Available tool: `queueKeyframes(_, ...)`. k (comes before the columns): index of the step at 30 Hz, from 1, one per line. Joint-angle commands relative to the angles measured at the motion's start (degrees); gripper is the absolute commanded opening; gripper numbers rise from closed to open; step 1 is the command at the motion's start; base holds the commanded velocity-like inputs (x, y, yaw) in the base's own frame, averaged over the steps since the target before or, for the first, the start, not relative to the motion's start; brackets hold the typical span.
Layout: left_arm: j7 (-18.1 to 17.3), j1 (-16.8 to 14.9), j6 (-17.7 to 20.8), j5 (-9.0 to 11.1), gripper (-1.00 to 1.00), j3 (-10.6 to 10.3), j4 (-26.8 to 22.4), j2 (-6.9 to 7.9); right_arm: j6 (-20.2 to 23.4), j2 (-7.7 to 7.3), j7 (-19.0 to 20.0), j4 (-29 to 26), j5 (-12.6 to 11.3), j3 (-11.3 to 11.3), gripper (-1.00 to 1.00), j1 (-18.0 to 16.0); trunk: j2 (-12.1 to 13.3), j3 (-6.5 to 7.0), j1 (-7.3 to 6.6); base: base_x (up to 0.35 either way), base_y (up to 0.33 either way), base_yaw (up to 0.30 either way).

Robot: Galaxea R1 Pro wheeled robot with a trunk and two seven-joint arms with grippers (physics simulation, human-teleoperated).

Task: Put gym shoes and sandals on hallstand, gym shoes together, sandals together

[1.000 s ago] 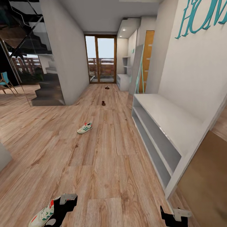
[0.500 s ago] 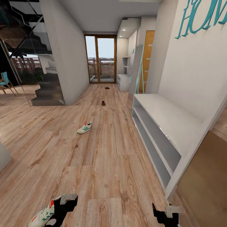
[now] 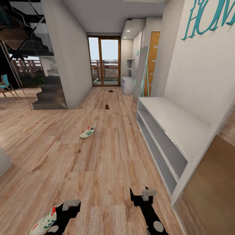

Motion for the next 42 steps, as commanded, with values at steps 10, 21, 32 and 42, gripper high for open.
queueKeyframes(10,-0.1,-0.2,-0.2,-0.3,1.0,0.0,-0.5,-0.11,7.3,1.04,-0.2,-3.0,0.2,0.6,1.0,-1.9,0.0,-0.05,-0.01,0.036,0.0,0.0)
queueKeyframes(21,-0.1,-0.3,0.0,-0.3,1.0,0.2,-3.5,-0.2,7.9,0.99,-0.2,-3.0,0.2,0.6,1.0,-2.1,0.0,-0.05,-0.01,0.164,0.0,0.0)
queueKeyframes(32,-0.2,-0.2,0.0,-0.3,1.0,0.2,-4.1,-0.26,7.8,0.87,0.1,-3.0,0.1,0.6,1.0,-2.1,0.0,-0.05,-0.01,0.317,0.0,0.0)
queueKeyframes(42,-0.5,-0.2,0.0,-0.3,1.0,0.3,-4.1,-0.27,7.8,0.87,0.1,-3.0,0.2,0.7,1.0,-2.1,0.0,-0.05,-0.01,0.324,-0.062,0.0)
